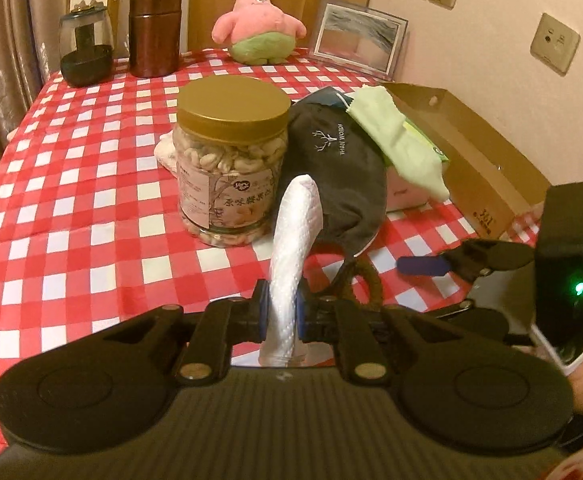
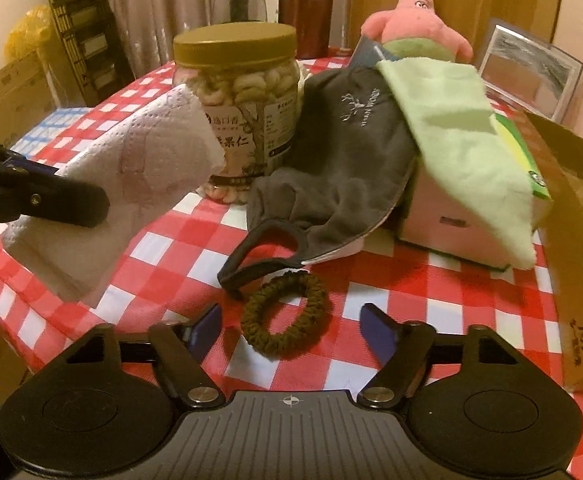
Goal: Organize soft objects
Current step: 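Grasp the white rolled towel with the left tool while the right tool grasps the dark hair tie, then carry the towel and hair tie into the cardboard tray and open both tools, then move both tools back toward the grey cap and green cloth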
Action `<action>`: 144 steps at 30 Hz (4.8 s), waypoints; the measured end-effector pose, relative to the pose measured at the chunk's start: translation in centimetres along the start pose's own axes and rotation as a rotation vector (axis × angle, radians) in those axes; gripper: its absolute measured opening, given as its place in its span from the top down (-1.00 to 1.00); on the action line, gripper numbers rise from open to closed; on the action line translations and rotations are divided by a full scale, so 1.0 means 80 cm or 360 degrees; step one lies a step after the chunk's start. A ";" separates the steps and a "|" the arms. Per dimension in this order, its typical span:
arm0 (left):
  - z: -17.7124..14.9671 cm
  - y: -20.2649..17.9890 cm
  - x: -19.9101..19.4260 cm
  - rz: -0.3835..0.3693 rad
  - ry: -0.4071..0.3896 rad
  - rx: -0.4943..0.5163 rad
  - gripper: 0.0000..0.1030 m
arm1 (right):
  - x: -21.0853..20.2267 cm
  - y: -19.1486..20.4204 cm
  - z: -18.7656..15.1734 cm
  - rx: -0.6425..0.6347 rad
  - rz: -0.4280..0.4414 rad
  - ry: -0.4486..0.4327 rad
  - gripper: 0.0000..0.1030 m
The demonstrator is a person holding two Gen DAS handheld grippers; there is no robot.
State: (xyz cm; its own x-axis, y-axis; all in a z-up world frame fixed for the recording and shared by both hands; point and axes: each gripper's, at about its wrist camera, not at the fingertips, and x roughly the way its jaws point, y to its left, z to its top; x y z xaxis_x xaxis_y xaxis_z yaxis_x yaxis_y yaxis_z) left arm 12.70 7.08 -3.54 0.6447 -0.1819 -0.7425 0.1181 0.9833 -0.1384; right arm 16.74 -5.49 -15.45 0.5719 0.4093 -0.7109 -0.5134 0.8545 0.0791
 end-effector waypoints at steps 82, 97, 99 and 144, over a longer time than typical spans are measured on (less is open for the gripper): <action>0.132 -0.224 0.119 -0.0295 -0.0163 0.0057 0.01 | -0.158 -0.345 -0.021 0.0728 -0.0583 -0.0297 -0.22; 0.054 -0.134 0.011 0.0003 -0.0213 -0.0048 -0.29 | -0.215 -0.215 0.006 0.0633 -0.0416 -0.0412 -0.22; 0.044 -0.121 0.001 0.0033 -0.0204 -0.0065 -0.29 | -0.216 -0.195 0.009 0.0599 -0.0390 -0.0410 -0.22; 0.019 -0.101 0.155 0.0100 -0.0087 0.0638 -0.29 | -0.065 -0.134 0.048 0.0177 -0.0250 -0.0161 -0.24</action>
State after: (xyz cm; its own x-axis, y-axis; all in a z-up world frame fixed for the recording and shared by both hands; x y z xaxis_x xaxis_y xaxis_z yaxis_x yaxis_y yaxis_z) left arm 20.90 -3.12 -10.64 0.6980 -0.1315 -0.7039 0.3553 0.9171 0.1809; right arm 21.69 -15.54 -9.89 0.7036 0.2937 -0.6471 -0.3422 0.9381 0.0537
